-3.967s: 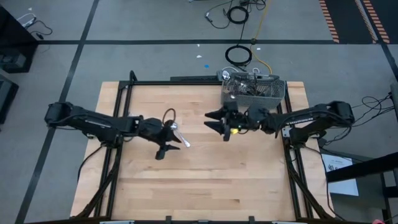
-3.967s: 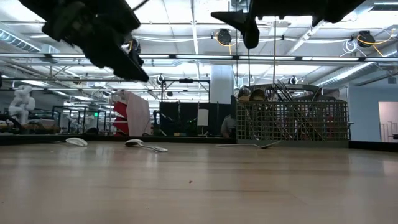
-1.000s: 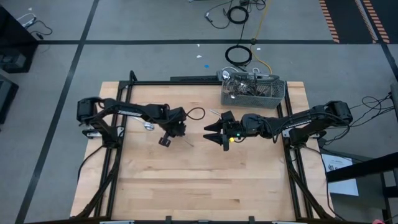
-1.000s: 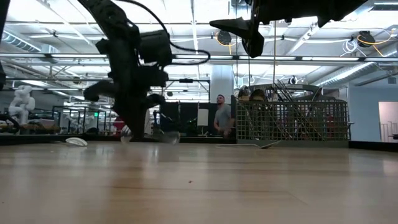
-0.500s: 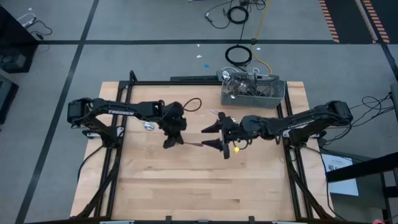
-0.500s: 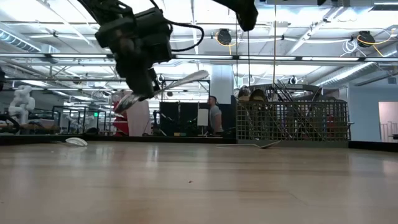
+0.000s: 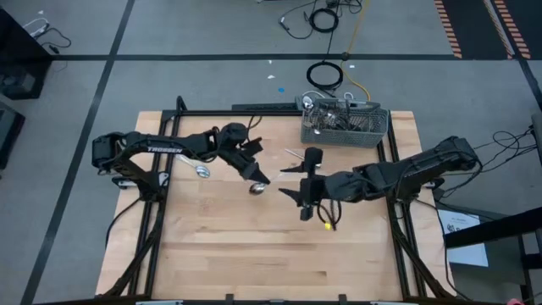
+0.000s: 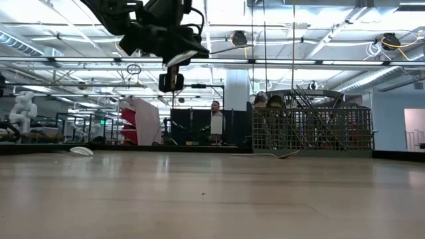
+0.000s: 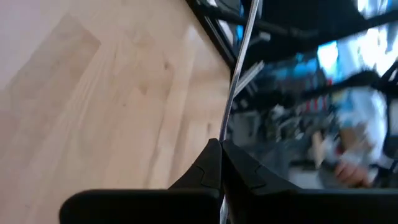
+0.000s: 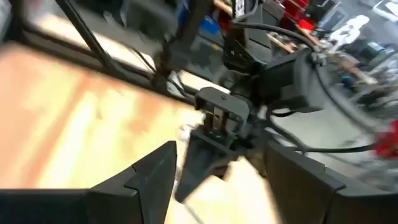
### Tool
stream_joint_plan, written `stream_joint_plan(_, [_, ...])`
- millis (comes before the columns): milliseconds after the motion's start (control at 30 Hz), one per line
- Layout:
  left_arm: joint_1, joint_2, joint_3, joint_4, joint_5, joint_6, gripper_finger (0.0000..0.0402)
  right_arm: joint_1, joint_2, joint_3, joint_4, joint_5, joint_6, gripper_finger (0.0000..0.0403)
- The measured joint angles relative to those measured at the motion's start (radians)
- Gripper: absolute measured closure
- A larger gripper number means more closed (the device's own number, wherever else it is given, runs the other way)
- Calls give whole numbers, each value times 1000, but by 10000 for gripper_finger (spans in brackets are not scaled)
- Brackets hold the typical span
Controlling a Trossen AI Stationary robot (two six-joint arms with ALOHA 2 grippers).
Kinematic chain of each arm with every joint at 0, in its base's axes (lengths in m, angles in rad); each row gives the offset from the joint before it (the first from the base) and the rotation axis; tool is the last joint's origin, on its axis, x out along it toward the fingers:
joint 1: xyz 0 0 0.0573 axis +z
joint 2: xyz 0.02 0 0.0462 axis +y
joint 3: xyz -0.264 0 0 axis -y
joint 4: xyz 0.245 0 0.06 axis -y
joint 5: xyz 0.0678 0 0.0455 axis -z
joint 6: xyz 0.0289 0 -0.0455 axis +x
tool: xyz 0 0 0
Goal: Sort silverware
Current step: Put the silver spoon into the gray utensil holder
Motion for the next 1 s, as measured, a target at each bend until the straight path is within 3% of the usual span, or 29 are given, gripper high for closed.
stream_joint_plan(133, [-1,0,0,36,-11,-164,395,13,82,131,-179,100,-107,172])
stream_joint_plan(267, [-27,0,0,59,-50,-231,395,26,185,215,-379,197,-221,172])
stream_joint_plan(467, [-51,0,0,99,-57,-282,395,70,306,220,-427,420,-343,172])
stream_joint_plan(667, [-58,0,0,187,-61,-344,395,86,366,221,-418,429,-375,172])
stream_joint_plan(833, [-70,0,0,206,-63,-356,395,80,367,221,-419,509,-366,172])
stream_joint_plan(1000, [-97,0,0,226,-62,-376,395,62,365,221,-418,500,-364,172])
